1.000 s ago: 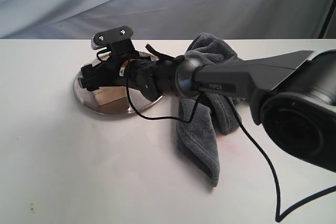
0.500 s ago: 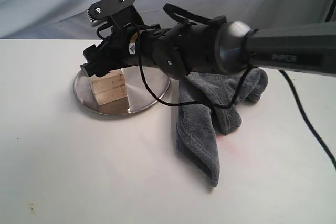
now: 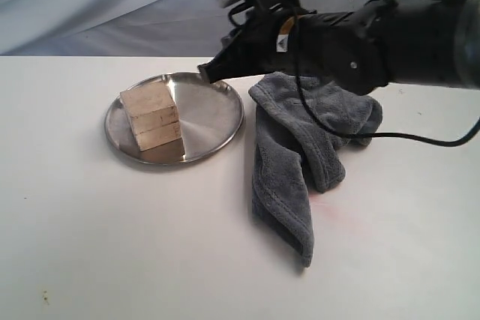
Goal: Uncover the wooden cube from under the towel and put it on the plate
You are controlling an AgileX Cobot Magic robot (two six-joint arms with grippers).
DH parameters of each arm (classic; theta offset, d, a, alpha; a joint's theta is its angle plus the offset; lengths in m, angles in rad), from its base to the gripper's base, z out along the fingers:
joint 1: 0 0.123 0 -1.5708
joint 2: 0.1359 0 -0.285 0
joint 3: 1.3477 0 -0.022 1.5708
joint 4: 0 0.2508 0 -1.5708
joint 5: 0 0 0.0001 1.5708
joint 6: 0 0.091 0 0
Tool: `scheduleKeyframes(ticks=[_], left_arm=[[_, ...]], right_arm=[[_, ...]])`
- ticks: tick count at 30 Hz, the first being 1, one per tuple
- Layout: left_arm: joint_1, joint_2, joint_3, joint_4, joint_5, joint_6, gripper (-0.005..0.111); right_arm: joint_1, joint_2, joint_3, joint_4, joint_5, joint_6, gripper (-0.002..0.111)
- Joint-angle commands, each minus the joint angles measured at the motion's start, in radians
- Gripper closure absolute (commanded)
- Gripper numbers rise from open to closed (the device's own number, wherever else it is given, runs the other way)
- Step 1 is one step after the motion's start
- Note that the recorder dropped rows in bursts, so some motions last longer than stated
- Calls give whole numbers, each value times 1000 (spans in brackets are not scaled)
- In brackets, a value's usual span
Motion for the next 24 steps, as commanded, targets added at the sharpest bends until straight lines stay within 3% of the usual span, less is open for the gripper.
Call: scheduleKeyframes(ticks=[1,9,17,24], left_arm=[[-1,-2,4,1,-4,-3,105],[-1,-2,4,1,-4,-1,105],[-1,-2,4,1,-4,-1,105],[-1,-2,4,1,-4,-3,105]], right_arm=[[-69,-53,19,43,31,3,108],[-253,-138,55,35,14,57,108],[-472,-341,331,28,-293,131,108],[-620,-584,481,31,-299,131,108]])
